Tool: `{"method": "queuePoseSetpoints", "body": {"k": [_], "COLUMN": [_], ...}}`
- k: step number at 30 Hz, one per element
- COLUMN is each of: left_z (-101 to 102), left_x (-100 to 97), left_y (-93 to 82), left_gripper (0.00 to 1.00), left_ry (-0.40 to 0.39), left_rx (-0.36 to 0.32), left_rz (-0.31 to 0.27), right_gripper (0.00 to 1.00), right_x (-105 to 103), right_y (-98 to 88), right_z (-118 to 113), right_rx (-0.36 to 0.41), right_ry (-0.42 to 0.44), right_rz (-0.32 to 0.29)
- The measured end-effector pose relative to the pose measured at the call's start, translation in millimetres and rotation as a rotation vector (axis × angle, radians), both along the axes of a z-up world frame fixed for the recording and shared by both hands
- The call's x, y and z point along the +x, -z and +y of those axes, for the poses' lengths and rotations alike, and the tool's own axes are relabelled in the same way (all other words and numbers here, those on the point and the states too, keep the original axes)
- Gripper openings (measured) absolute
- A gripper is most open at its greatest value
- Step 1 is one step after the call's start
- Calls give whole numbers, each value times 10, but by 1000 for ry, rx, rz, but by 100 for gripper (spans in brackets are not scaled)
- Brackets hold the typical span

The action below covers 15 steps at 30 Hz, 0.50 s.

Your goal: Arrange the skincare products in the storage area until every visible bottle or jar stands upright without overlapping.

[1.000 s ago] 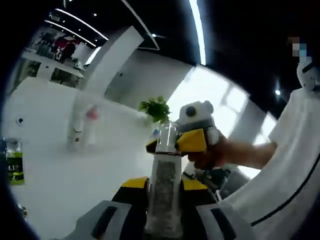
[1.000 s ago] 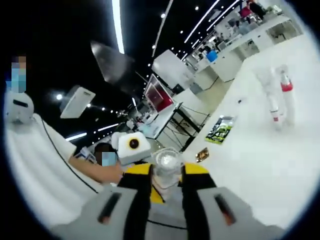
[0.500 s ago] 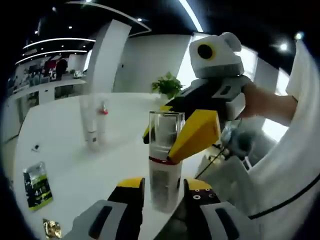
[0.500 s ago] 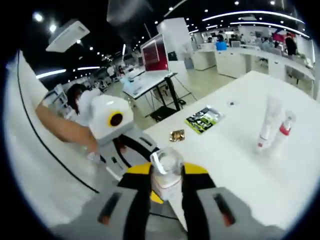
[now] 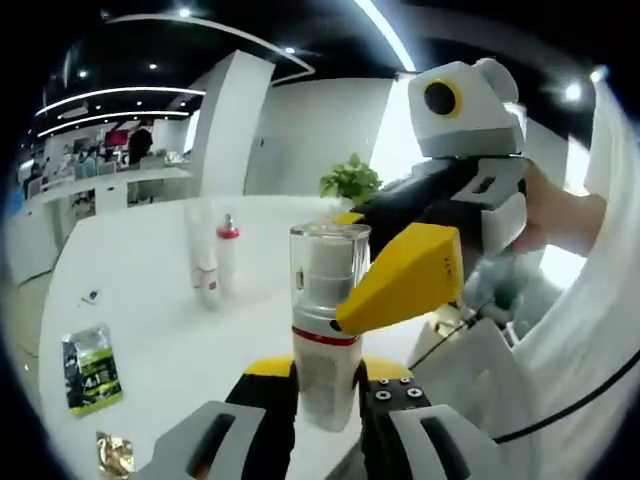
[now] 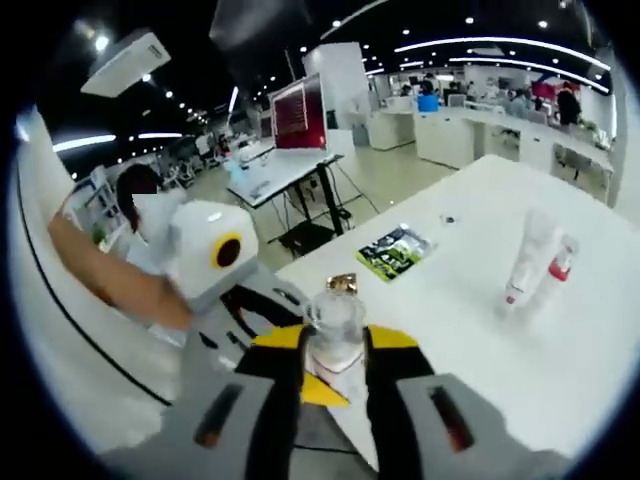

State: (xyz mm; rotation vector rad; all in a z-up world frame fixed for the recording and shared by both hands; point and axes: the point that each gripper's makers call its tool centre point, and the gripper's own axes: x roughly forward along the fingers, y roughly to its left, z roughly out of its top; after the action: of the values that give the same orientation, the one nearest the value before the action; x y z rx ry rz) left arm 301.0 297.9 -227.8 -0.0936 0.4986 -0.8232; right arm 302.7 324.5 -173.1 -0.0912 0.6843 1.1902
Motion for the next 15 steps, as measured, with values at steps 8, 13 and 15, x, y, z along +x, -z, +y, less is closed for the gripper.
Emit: {"method": "queuePoseSetpoints", "body": {"k": [8,13,15], "left_z": [-17,-7,27], "left_x": [-6,-23,-17], "left_y": [25,76,100], "left_gripper": [24,24,26], "left_ry": [-12,-1,-2], "left_rx": [11,38,71], "left_rz": [4,14,2], "right_gripper": [21,21,17], "right_x": [-14,-14,-6], "right_y": [8,55,44], "right_z": [-30,-32,-21], "right_rx": [6,13,16], "right_ry": [19,29,29], "right_rz": [-42,-34,-43]}}
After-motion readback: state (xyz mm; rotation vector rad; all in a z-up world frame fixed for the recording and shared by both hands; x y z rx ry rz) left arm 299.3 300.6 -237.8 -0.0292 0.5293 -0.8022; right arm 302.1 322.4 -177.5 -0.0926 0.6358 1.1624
